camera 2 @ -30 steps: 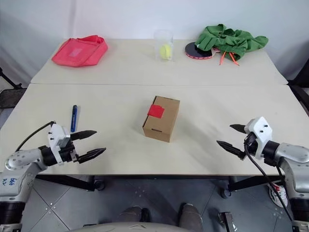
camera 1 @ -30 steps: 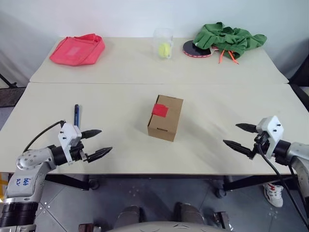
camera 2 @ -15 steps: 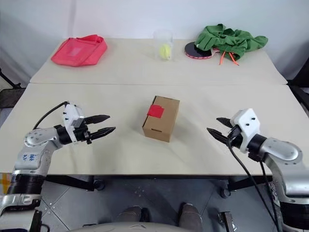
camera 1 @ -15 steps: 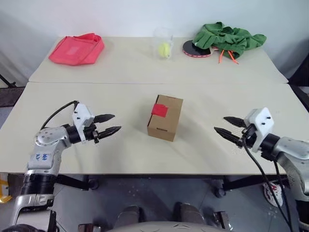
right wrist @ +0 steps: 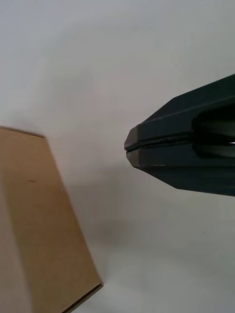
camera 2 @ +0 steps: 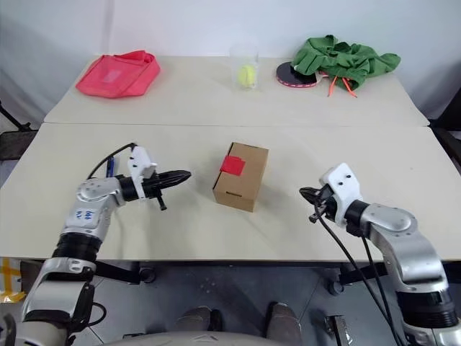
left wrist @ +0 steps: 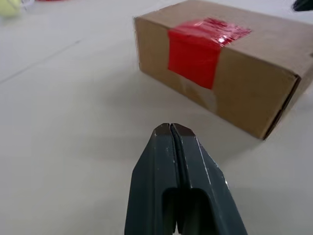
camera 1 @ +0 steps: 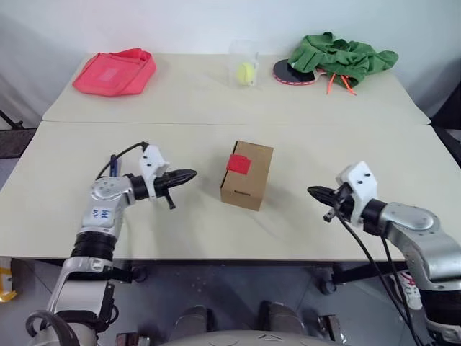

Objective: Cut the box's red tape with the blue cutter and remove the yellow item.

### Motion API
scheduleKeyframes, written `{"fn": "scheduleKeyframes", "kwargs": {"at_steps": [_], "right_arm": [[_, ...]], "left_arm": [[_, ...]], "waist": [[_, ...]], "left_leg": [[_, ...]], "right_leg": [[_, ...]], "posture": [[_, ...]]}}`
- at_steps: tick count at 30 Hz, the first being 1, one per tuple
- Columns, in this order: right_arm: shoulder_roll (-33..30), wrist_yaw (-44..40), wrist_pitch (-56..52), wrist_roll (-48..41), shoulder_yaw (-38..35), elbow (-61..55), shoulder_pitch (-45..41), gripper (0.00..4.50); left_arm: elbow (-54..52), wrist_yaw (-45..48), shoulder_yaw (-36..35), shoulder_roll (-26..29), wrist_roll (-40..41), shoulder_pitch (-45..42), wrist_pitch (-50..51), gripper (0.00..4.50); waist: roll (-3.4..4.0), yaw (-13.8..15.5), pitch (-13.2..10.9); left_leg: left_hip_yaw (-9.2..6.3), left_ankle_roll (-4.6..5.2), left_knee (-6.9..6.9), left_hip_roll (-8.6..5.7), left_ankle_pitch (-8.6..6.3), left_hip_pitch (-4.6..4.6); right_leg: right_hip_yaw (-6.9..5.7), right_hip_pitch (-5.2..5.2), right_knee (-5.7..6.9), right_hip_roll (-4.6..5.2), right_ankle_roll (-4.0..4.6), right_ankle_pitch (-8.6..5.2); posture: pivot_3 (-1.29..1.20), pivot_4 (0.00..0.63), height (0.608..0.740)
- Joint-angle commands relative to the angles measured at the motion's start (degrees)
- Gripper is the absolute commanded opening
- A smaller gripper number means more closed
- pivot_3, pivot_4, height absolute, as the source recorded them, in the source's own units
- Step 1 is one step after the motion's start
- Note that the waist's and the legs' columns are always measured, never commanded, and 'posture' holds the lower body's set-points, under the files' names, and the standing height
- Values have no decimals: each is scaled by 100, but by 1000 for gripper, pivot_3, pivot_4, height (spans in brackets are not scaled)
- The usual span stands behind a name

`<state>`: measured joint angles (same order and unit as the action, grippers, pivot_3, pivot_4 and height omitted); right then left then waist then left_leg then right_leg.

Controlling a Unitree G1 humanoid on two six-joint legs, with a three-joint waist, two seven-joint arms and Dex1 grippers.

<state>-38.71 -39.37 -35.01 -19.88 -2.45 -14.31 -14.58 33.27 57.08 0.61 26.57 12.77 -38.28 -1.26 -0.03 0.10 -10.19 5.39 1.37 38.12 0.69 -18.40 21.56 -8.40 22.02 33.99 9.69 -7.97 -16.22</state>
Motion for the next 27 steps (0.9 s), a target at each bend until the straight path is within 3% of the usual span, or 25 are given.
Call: {"fn": "scheduleKeyframes", "kwargs": {"at_steps": [1, 8, 27], "right_arm": [[224, 121, 111, 271, 343, 254, -193, 0], [729, 91, -17, 498, 989, 552, -700, 0], [1910, 94, -1022, 431, 2090, -348, -1385, 0]], "left_arm": [[504, -42, 35, -257, -138, -406, -479, 11], [1771, -48, 33, -584, -355, -1126, -1131, 11], [3414, -296, -104, -1117, -774, -2234, -1806, 11]], "waist": [[-4, -4, -3], [-12, -34, -6], [-17, -30, -9]], "left_leg": [[1, 0, 1, 0, 0, 3], [13, -3, 24, 2, 2, 57], [-15, -1, 70, 3, 1, 85]], "right_leg": [[-3, 0, 0, 0, 0, 0], [-11, 52, 25, -4, 1, 1], [-34, 55, 50, -4, 0, 1]], "posture": [[0, 150, 740], [0, 150, 740], [0, 150, 740]]}}
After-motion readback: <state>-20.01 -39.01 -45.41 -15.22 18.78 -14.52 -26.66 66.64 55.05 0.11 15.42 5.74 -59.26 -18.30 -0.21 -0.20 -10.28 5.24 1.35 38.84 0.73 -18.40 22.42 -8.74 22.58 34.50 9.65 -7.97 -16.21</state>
